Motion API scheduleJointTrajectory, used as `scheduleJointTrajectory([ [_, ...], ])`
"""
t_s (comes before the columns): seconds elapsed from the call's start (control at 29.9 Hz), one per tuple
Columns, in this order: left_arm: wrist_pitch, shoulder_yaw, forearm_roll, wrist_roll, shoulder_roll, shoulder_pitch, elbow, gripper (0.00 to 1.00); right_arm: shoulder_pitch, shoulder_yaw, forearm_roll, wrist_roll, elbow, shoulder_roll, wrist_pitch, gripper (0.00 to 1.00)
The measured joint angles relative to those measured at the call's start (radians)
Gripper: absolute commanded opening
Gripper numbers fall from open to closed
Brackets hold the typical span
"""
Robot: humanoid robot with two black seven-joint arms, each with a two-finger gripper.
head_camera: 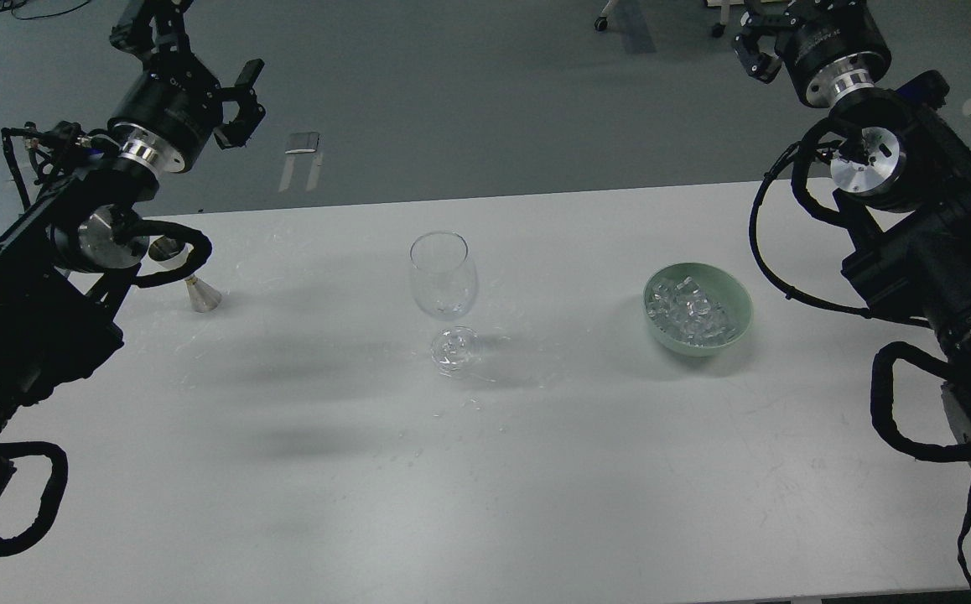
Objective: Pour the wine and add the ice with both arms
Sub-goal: 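Lower the left gripper onto the small metal jigger cup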
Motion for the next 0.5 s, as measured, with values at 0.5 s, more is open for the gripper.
scheduleJointTrajectory([
  [0.5,0.049,-0.006,0.0,-0.004,-0.029,-0.009,0.004,0.98,0.013,-0.031,0.003,0.0,-0.004,0.001,0.001,1.0],
])
